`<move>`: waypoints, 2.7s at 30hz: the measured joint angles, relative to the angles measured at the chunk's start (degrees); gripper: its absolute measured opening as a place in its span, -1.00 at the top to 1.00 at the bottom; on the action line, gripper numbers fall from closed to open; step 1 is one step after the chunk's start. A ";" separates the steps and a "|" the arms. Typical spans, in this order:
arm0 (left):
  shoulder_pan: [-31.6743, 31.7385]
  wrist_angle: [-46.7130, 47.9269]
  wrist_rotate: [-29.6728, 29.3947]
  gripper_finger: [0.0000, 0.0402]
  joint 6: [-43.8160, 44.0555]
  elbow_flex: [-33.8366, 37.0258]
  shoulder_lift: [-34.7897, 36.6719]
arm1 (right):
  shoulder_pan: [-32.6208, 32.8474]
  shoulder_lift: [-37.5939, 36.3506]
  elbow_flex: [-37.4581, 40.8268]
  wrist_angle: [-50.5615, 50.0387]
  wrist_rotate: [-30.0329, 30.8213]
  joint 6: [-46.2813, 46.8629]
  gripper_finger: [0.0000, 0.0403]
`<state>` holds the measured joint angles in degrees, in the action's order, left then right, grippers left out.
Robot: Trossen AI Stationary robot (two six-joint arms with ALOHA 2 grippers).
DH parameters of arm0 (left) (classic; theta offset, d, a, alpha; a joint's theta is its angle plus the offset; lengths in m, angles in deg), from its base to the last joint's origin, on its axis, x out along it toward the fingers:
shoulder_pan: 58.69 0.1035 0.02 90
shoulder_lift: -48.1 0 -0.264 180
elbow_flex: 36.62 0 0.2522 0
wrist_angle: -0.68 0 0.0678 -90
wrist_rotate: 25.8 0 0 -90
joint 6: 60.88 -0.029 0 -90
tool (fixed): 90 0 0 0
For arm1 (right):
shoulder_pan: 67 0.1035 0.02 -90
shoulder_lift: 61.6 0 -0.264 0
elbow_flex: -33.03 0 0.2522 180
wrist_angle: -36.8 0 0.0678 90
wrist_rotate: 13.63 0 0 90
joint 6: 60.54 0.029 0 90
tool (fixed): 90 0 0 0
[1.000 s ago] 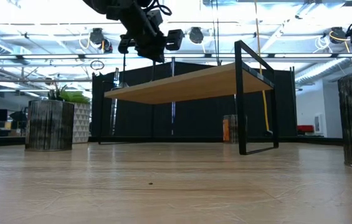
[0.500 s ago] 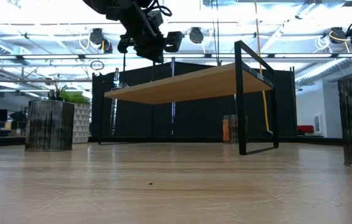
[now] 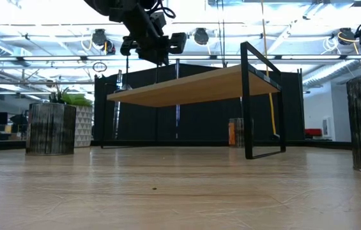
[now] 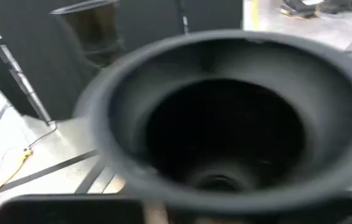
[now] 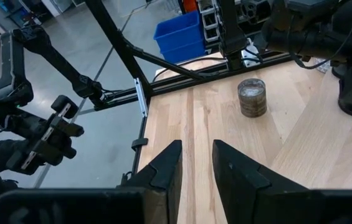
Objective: Pick & Place candle stick holders
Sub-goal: Put the candle holder on the shelf, then put the black scented candle on the shelf
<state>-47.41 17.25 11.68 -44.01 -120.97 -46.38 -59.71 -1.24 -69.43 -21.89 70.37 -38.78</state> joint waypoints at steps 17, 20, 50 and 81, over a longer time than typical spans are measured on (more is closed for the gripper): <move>-2.17 0.00 -4.09 -0.01 -1.80 0.00 0.00 | 0.00 0.00 0.00 -0.04 0.00 -0.12 0.58; -2.64 0.05 -4.52 -0.01 -2.16 0.00 0.22 | 0.00 0.00 0.00 -0.04 0.00 -0.04 0.58; -9.01 -4.77 -8.01 -0.01 -6.86 -0.03 9.66 | 0.00 0.11 0.00 0.55 0.00 0.02 0.58; -42.46 41.18 -0.47 -0.01 46.19 -0.02 25.59 | 7.34 0.00 9.80 -4.00 0.17 8.76 0.58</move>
<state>-89.87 58.43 11.21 2.18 -120.99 -20.79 -52.37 -1.24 -59.64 -25.88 70.55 -30.02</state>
